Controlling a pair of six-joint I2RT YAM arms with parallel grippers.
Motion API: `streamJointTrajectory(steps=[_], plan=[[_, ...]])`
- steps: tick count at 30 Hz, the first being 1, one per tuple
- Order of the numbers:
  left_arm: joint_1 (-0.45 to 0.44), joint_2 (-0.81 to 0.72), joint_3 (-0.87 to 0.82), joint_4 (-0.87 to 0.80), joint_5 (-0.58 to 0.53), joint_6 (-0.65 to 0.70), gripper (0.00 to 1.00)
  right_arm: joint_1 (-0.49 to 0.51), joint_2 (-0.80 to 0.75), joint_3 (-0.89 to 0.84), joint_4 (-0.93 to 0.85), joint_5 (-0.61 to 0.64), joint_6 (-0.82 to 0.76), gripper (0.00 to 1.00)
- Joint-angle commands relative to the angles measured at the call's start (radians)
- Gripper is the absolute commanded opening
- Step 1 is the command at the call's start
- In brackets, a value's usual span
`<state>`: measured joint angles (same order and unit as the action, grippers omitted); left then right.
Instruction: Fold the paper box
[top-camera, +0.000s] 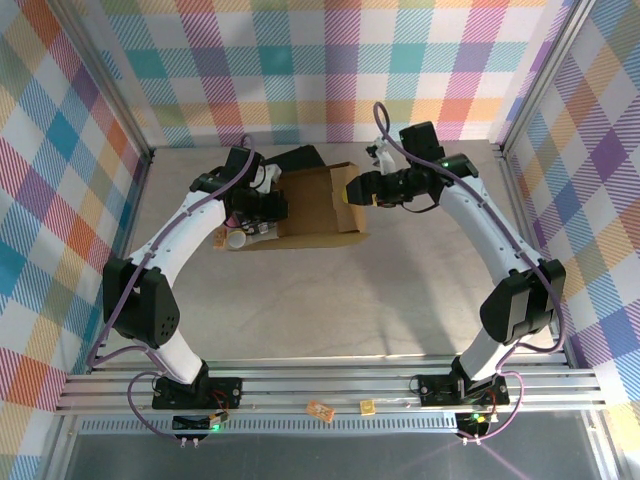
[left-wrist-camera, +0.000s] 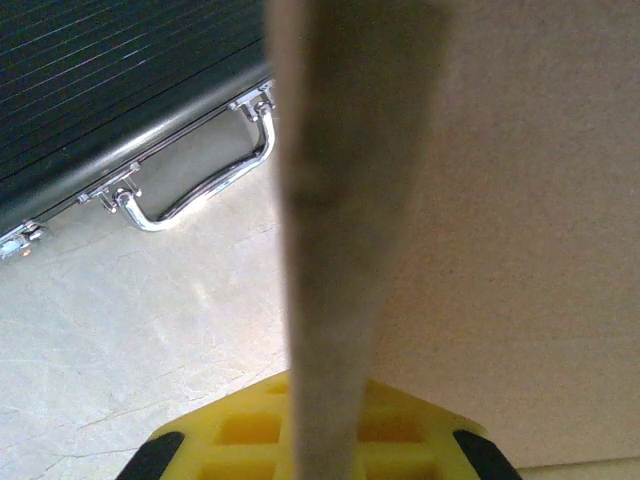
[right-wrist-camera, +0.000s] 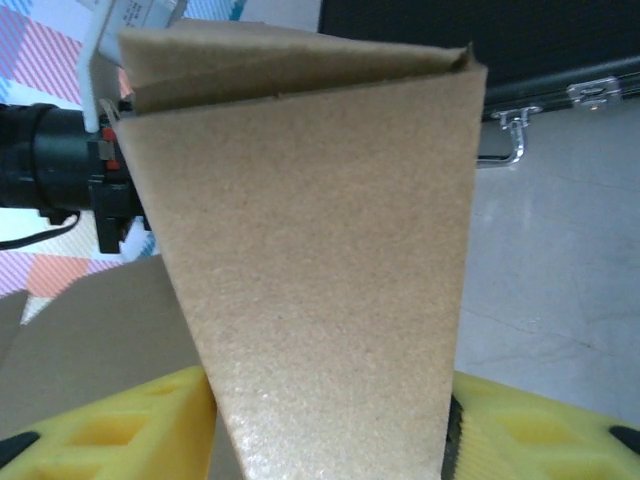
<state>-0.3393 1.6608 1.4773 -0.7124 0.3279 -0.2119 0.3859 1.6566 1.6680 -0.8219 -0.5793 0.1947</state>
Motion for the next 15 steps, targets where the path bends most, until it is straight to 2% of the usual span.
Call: streamJointTrajectory(steps=[1,6,15], plan=[[-0.01,-0.016,0.042,-0.004,0.006,-0.003,0.0,0.019,0.013,0.028,-0.07,0.115,-0.035,0.52],[-0.024,-0.015,0.055,-0.023,-0.02,-0.012,0.0,0.038,0.021,0.049,-0.103,0.209,-0.042,0.47],[-0.089,-0.028,0.088,-0.084,-0.148,-0.036,0.0,0.079,0.046,0.099,-0.16,0.44,-0.028,0.46]])
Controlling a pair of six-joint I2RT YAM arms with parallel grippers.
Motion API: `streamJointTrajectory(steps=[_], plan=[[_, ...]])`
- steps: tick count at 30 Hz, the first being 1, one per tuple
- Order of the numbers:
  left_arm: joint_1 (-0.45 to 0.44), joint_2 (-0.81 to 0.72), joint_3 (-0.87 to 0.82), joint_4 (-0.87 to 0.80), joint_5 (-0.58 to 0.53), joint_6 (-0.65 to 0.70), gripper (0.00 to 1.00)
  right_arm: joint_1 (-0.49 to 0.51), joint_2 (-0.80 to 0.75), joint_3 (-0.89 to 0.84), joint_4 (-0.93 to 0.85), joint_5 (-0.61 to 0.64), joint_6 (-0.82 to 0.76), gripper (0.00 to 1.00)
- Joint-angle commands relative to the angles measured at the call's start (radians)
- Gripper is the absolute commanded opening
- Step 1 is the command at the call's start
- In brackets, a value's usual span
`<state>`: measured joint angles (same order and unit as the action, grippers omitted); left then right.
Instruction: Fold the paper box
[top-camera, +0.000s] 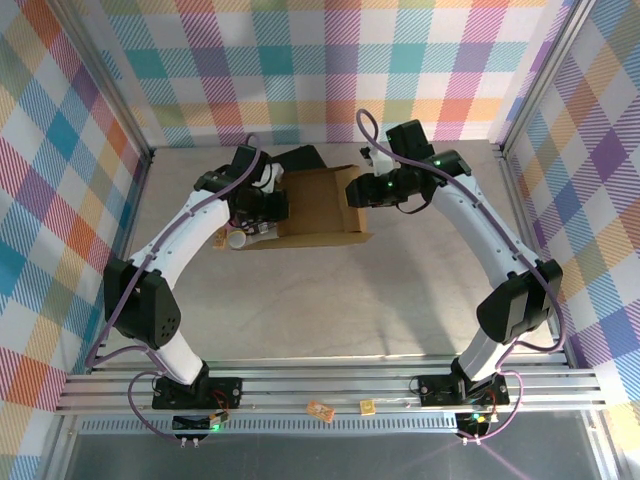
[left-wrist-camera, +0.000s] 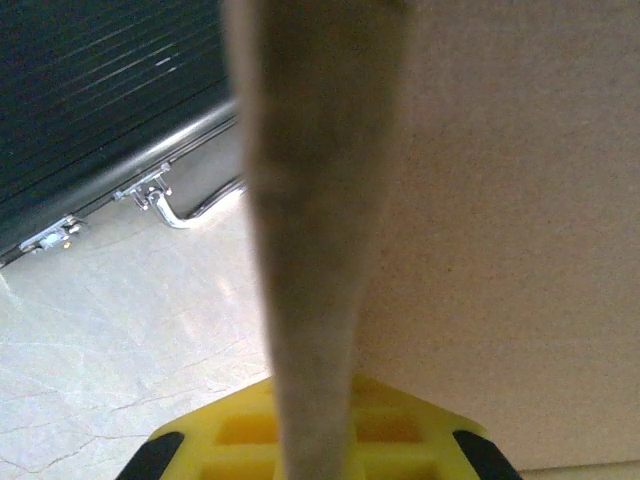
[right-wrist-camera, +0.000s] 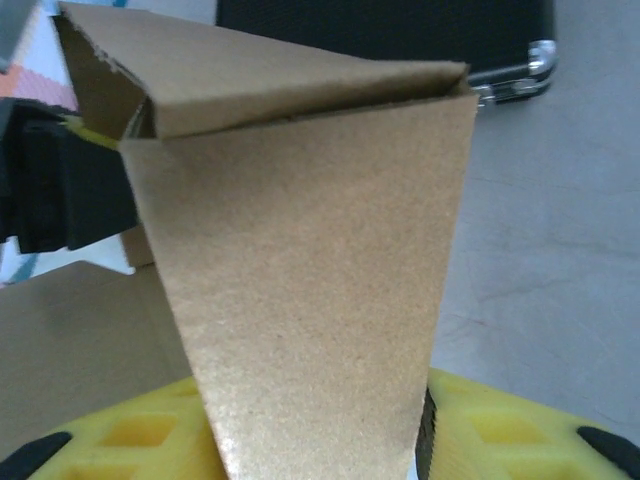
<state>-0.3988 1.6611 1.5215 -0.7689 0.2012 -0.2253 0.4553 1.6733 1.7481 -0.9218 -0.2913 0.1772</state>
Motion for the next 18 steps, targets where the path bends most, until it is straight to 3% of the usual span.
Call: streamJointTrajectory(steps=[1,7,13,18], plan=[[-0.033,-0.035,0.039,-0.025,-0.029,-0.026,0.0,0.011,0.034,0.023,-0.067,0.17,-0.009,0.46],[-0.042,-0.052,0.031,-0.02,-0.043,-0.032,0.0,0.029,0.046,0.042,-0.091,0.268,-0.006,0.45],[-0.056,-0.064,0.041,-0.021,-0.043,-0.037,0.0,0.039,0.053,0.036,-0.089,0.279,-0.002,0.31],[-0.066,-0.076,0.042,-0.012,-0.04,-0.04,0.0,0.043,0.051,0.005,-0.064,0.251,0.015,0.3]])
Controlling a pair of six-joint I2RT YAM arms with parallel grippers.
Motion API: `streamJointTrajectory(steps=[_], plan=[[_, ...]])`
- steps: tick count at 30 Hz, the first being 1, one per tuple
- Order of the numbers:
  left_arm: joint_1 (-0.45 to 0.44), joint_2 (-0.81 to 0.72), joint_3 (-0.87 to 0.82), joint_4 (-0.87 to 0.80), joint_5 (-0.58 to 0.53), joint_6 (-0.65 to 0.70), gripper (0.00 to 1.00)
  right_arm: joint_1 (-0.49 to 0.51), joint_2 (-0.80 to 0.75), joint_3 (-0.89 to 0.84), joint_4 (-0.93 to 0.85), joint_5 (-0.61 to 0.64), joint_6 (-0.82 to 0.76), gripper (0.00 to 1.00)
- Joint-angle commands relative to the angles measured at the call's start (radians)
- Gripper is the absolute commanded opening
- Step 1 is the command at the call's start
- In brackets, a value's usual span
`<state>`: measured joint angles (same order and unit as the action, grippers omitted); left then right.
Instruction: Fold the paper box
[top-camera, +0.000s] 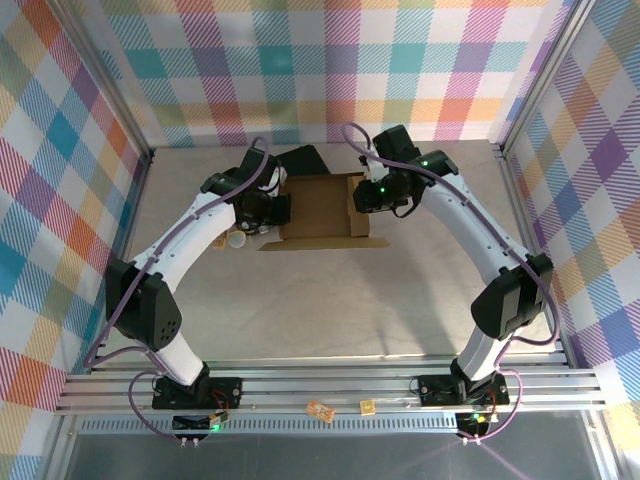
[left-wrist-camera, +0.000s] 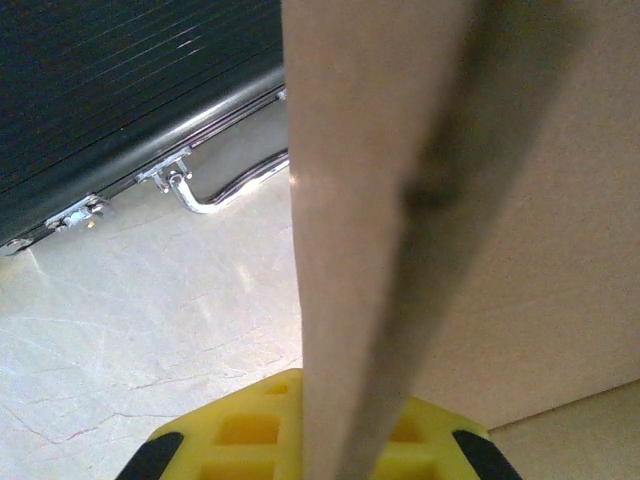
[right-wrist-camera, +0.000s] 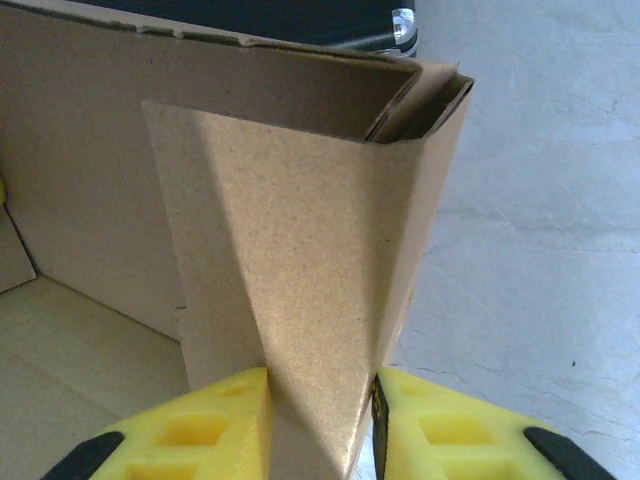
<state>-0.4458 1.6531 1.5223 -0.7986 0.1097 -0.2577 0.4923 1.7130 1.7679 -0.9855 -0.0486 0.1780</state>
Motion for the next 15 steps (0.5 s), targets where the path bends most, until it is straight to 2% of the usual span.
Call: streamJointTrajectory(steps=[1,5,11,15], plan=[[-0.022,-0.073,0.041,0.02,0.055,-0.007,0.0,0.008,0.013,-0.02,0.003,0.006,0.018,0.3],[-0.037,-0.094,0.039,0.041,0.067,0.001,0.0,0.011,0.01,-0.049,0.034,-0.002,0.025,0.27],[-0.056,-0.113,0.039,0.034,0.063,0.009,0.0,0.012,0.011,-0.05,0.056,0.026,0.03,0.09],[-0.069,-0.112,0.039,0.02,0.041,0.003,0.0,0.024,-0.002,-0.047,0.068,0.062,0.051,0.0]])
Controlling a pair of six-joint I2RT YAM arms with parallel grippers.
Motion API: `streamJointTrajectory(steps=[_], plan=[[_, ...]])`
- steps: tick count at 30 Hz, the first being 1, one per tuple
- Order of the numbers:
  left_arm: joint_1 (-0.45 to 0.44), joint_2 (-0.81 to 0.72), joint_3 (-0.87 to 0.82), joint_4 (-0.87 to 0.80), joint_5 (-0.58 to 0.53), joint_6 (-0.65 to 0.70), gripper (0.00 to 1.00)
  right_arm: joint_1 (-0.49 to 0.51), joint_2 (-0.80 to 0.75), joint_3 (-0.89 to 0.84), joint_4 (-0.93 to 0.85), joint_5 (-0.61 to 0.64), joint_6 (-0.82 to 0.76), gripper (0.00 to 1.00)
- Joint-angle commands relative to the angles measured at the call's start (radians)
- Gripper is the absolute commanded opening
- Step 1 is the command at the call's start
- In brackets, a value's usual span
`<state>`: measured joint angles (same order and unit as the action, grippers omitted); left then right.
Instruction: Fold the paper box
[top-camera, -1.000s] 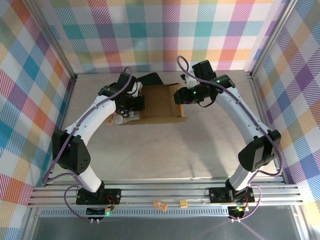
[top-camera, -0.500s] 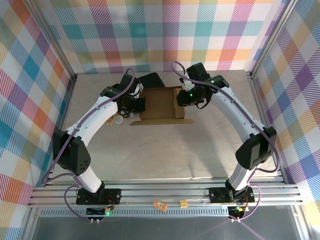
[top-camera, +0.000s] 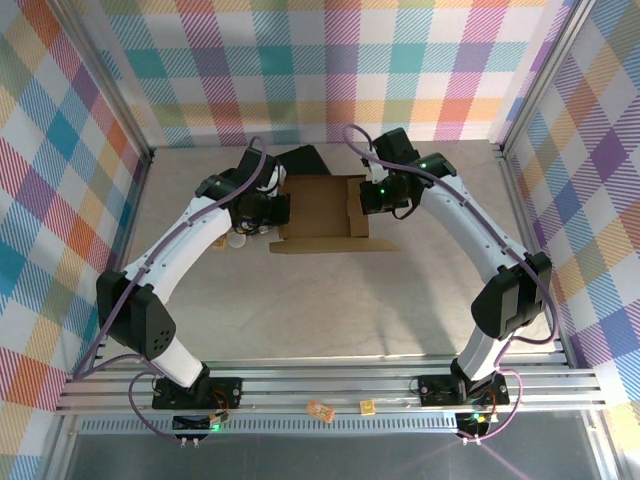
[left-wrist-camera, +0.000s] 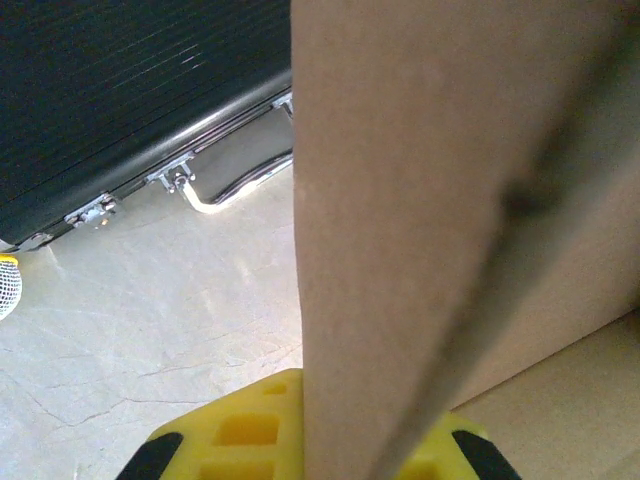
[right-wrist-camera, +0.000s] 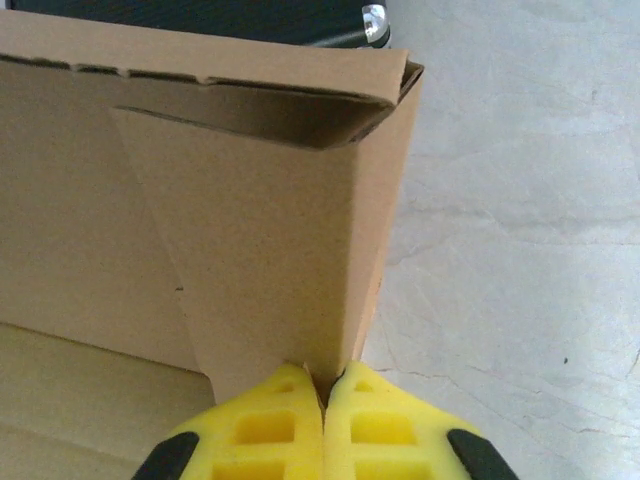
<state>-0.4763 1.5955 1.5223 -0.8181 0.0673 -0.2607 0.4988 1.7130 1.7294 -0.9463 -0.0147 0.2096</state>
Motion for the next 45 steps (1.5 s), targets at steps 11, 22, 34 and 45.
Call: streamJointTrajectory(steps=[11,22,34,45], plan=[[-0.152,-0.017,0.104,-0.072,-0.34,-0.054,0.0,0.132,-0.071,-0.052,0.049,0.306,0.106,0.0],[-0.142,-0.081,0.021,0.048,-0.183,-0.032,0.0,-0.016,-0.177,-0.226,0.264,-0.089,0.057,0.12],[-0.101,-0.089,0.02,0.05,-0.096,-0.038,0.0,-0.119,-0.231,-0.279,0.253,-0.235,0.004,0.4],[-0.099,-0.081,0.033,0.057,-0.033,-0.023,0.0,-0.137,-0.123,-0.21,0.241,-0.467,-0.052,0.6]])
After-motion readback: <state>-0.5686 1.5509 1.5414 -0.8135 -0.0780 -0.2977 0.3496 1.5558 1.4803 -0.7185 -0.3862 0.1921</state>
